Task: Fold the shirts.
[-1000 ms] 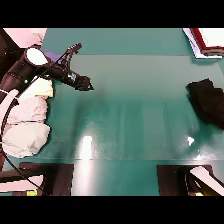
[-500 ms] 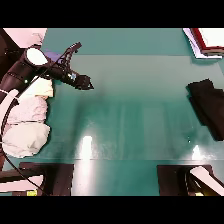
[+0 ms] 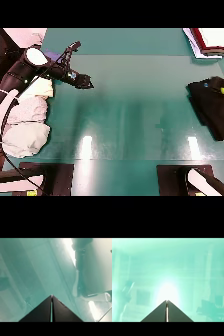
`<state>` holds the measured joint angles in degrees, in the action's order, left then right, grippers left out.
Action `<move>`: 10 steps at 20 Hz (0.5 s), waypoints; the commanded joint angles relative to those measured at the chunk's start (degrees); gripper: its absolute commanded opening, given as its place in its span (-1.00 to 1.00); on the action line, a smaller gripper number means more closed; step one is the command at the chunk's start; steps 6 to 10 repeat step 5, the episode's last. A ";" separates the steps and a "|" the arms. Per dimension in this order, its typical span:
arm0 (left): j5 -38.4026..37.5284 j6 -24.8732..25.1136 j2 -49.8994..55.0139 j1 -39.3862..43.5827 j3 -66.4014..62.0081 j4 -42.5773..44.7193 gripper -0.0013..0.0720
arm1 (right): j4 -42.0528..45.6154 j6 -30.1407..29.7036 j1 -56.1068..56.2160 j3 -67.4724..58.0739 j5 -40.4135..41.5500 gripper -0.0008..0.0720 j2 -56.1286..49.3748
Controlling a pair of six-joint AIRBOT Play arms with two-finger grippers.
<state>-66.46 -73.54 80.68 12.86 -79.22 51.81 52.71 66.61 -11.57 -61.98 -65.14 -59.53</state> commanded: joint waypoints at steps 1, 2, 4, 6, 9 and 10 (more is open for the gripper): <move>0.07 0.02 -0.04 0.02 -0.04 0.00 -0.90 | -0.09 -0.02 9.49 -0.04 2.27 -0.93 -0.02; 0.04 0.02 -0.04 0.02 -0.04 0.00 -0.90 | -0.09 -0.02 10.32 -0.04 2.12 -0.93 -0.02; 0.04 0.02 -0.04 0.02 -0.04 0.00 -0.90 | -0.22 0.00 10.86 -0.04 1.46 -0.93 -0.02; 0.04 0.02 -0.04 0.02 -0.04 0.00 -0.90 | -0.24 0.00 10.86 -0.04 0.92 -0.93 -0.02; 0.04 0.02 -0.04 0.02 -0.04 0.00 -0.90 | -0.24 0.00 10.86 -0.04 0.92 -0.93 -0.02; 0.04 0.02 -0.04 0.02 -0.04 0.00 -0.90 | -0.24 0.00 10.86 -0.04 0.92 -0.93 -0.02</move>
